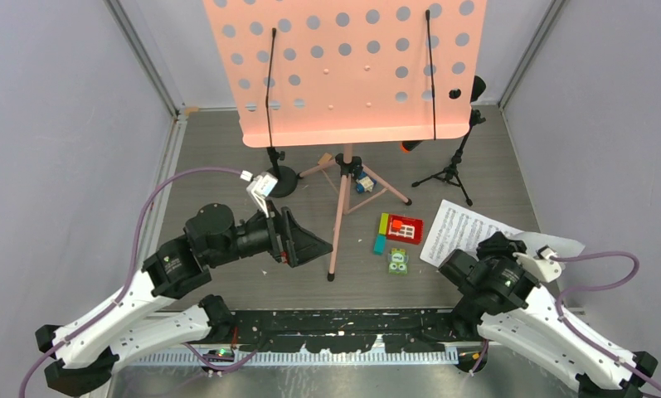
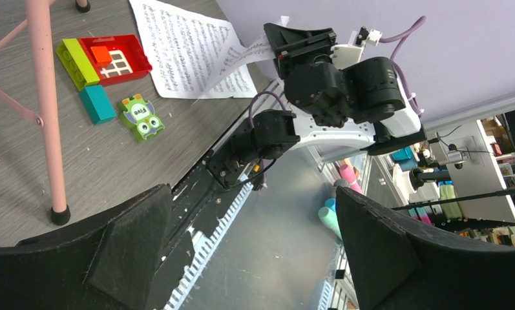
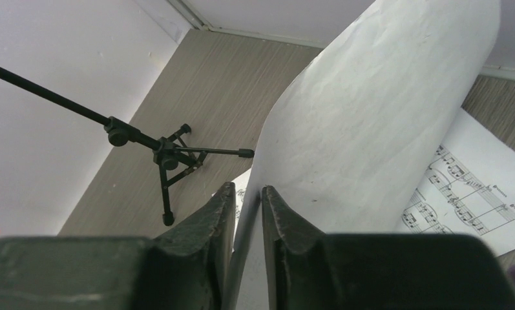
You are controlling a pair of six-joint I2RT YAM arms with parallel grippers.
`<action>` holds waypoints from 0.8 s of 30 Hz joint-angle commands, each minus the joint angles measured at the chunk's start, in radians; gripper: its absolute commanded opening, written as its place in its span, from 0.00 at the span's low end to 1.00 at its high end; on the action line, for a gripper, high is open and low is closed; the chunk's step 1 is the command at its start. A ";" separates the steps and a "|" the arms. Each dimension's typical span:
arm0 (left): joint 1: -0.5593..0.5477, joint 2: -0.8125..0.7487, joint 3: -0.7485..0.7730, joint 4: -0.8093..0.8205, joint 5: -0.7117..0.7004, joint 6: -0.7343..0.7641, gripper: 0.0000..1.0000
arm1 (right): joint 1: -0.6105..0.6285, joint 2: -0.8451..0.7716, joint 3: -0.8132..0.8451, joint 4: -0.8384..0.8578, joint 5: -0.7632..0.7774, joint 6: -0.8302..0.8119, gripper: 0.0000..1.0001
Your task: Pack up the instrument practice props
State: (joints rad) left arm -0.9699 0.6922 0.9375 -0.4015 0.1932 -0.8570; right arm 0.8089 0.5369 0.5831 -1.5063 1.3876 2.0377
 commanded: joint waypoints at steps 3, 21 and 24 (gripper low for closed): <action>-0.006 -0.002 -0.026 0.053 0.002 -0.007 1.00 | 0.002 -0.144 -0.027 0.032 -0.040 0.291 0.32; -0.006 0.020 -0.012 0.062 0.015 -0.010 1.00 | 0.002 -0.194 0.215 0.290 0.389 -0.011 0.01; -0.005 0.021 -0.006 0.054 0.012 -0.004 1.00 | 0.000 -0.116 0.283 0.382 0.499 -0.106 0.00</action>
State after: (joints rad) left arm -0.9699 0.7155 0.9100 -0.3931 0.1951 -0.8616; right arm 0.8089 0.3222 0.7788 -1.3163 1.4754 2.0037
